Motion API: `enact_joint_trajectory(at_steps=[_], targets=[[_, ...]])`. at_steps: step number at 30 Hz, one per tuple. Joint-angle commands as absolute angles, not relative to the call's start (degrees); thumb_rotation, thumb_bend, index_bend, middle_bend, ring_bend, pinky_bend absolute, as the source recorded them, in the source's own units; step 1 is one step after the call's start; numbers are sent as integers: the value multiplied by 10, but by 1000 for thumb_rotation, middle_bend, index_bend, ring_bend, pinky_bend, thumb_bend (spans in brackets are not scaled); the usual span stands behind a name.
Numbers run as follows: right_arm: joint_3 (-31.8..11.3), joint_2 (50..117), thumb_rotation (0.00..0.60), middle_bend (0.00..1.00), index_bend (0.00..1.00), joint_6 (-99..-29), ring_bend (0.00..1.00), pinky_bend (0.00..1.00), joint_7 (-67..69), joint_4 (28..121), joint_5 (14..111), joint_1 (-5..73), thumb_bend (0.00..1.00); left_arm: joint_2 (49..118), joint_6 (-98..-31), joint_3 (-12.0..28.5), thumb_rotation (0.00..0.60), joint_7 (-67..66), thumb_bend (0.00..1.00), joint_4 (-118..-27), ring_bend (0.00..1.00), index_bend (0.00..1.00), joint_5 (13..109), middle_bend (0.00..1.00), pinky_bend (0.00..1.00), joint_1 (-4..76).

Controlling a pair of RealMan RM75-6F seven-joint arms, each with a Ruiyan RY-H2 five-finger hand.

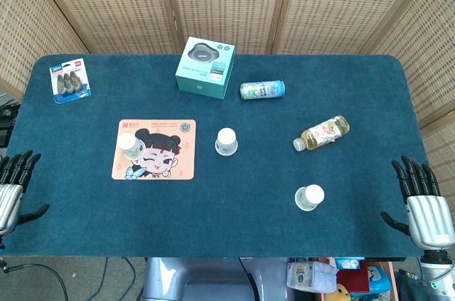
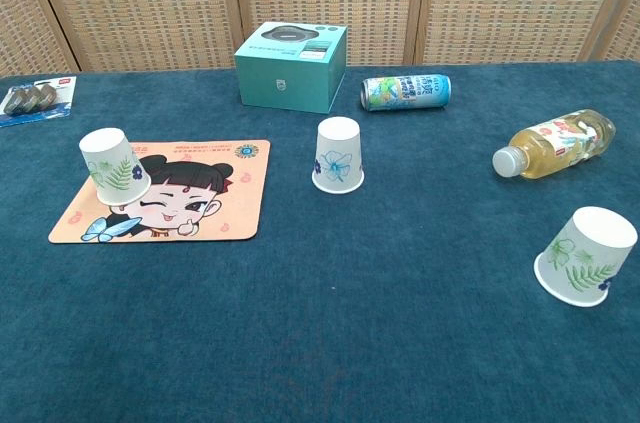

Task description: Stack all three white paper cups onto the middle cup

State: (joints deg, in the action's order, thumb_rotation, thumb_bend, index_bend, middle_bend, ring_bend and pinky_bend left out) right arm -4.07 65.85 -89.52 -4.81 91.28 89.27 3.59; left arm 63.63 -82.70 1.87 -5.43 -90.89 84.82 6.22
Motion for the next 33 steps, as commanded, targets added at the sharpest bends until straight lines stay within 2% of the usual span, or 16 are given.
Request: enact_joint_trajectory(at_steps=[1,9,13,19,24,26,29,33], targets=[[-41,658,600,0,45,-895,0,0,-49,913,892,36,0,636,-824,18,600,-57,188,-912,0,0,847,0,0,62],[-41,657,600,0,45,-893,0,0,-50,916,891,36,0,638,-812,20,600,-55,187,-912,0,0,848,0,0,72],[-45,655,600,0,45,-887,0,0,-46,913,882,39,0,650,-786,42,600,-30,188,-898,0,0,856,0,0,109],[-50,654,600,0,45,-869,0,0,-32,902,865,44,0,683,-666,89,600,-34,188,-846,0,0,839,0,9,217],[-53,656,600,0,45,-861,0,0,-25,890,857,48,0,732,-566,105,600,-47,190,-767,14,0,816,0,117,293],[-55,657,600,0,45,-856,0,0,-19,882,851,50,0,763,-531,109,600,-51,190,-727,60,0,800,8,157,318],[-59,658,600,0,45,-850,0,0,-12,873,843,52,0,804,-491,108,600,-44,190,-676,128,0,783,75,187,345],[-66,659,600,0,44,-844,0,0,-11,867,830,55,0,857,-466,103,600,-24,190,-607,202,1,779,153,226,370]])
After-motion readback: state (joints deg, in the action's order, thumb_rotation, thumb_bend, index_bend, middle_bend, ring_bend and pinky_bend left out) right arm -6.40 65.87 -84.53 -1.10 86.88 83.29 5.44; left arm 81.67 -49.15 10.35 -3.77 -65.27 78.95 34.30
